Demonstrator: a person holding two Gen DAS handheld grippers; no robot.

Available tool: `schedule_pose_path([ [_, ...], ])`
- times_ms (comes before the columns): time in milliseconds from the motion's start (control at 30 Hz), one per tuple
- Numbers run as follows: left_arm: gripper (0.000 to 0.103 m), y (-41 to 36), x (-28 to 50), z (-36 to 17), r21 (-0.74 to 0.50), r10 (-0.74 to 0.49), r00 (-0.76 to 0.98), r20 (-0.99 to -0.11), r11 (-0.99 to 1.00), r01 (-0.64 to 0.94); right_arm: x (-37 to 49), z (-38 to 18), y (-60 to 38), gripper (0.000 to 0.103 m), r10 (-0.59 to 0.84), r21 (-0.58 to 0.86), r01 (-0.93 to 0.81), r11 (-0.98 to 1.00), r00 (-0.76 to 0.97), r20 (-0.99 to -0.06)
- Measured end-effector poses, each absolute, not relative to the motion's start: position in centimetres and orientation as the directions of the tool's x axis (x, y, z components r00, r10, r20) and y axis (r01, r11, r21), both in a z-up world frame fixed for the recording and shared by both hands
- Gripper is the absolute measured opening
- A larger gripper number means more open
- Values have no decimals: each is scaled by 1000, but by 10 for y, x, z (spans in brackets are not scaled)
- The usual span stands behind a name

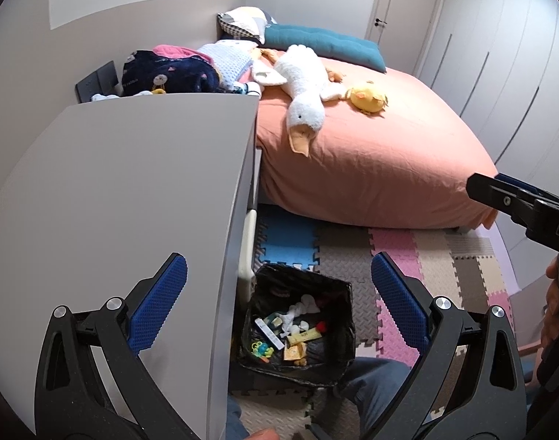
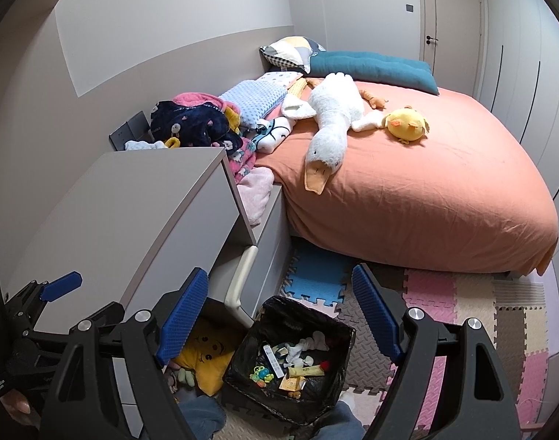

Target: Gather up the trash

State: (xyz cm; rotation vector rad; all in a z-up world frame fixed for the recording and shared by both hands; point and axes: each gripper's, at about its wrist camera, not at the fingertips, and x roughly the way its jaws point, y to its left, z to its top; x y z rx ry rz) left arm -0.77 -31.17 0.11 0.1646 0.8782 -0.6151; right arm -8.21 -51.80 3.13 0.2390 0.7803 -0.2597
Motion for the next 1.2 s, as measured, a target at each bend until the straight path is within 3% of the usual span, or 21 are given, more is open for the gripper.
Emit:
schedule_pose_path([
  [1200, 97, -320, -13, -5, -51, -414, 489, -768, 800, 598, -82, 18, -509, 81, -131, 113, 306, 945, 672, -728],
])
